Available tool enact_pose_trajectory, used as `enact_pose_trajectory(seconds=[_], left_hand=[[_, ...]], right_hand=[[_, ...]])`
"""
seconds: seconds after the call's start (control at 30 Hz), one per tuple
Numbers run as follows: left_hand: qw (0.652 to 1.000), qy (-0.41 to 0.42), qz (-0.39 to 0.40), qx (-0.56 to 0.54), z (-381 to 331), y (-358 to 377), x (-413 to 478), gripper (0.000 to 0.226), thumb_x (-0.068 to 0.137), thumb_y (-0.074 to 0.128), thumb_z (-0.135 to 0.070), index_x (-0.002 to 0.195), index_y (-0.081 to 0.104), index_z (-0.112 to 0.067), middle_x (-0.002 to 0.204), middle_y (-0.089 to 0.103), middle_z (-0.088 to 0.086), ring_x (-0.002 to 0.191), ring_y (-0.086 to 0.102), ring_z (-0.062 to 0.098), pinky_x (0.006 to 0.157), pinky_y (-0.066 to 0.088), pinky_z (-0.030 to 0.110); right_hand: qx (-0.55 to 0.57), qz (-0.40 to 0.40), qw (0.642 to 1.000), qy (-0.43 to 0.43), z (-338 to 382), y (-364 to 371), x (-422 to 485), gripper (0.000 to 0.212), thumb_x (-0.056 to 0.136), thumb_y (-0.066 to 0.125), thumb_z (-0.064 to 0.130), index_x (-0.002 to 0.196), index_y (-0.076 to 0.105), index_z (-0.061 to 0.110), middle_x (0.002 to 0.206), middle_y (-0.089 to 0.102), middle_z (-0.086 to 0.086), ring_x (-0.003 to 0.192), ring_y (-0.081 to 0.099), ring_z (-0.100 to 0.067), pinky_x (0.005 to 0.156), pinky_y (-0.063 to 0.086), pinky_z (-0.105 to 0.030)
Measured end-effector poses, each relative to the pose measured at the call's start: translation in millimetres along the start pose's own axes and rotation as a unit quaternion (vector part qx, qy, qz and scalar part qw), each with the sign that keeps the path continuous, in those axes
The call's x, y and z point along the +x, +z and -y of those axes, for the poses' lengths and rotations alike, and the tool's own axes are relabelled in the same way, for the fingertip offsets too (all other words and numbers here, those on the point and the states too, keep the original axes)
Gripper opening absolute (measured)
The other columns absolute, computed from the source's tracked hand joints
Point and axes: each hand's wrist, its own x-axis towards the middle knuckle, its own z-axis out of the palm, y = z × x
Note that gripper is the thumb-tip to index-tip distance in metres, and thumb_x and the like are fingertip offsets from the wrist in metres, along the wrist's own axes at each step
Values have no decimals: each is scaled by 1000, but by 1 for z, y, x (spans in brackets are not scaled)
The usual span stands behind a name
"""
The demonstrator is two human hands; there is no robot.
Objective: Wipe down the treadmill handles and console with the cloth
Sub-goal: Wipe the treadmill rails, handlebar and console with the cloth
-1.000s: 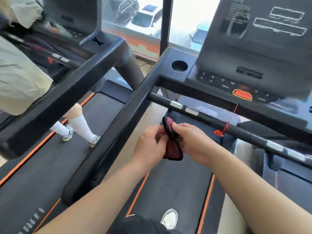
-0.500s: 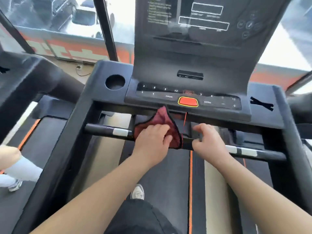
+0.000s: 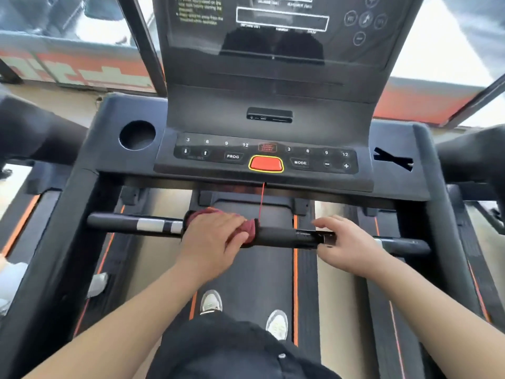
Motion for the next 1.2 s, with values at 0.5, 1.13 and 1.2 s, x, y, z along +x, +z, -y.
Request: enact_pose_trajectory(seconds=[0.5, 1.13, 1.2], left_hand=[[998, -41, -34, -39, -169, 8, 13, 48, 104, 34, -41, 137, 59, -17, 140, 62, 7, 130, 56, 24, 109, 44, 41], [992, 23, 70, 101, -169, 76, -6, 62, 98, 51, -45, 148, 51, -8, 148, 51, 19, 136, 47, 42, 116, 32, 57], [992, 51, 36, 105, -152, 85, -11, 66, 96, 50, -51, 150, 47, -12, 150, 48, 18, 140, 43, 41, 121, 23, 55]], right_hand=[[-151, -79, 984, -45, -63, -14, -8, 44, 78, 61, 70, 95, 66, 30, 93, 54, 9, 103, 58, -19, 78, 52, -34], [-135, -88, 985, -55, -75, -14, -3, 27, 83, 67, 46, 106, 70, 32, 97, 58, 9, 106, 57, -18, 77, 51, -32], [-136, -78, 986, -53, -76, -15, 0, 30, 81, 68, 43, 109, 70, 34, 101, 59, 10, 110, 56, -17, 80, 51, -32]])
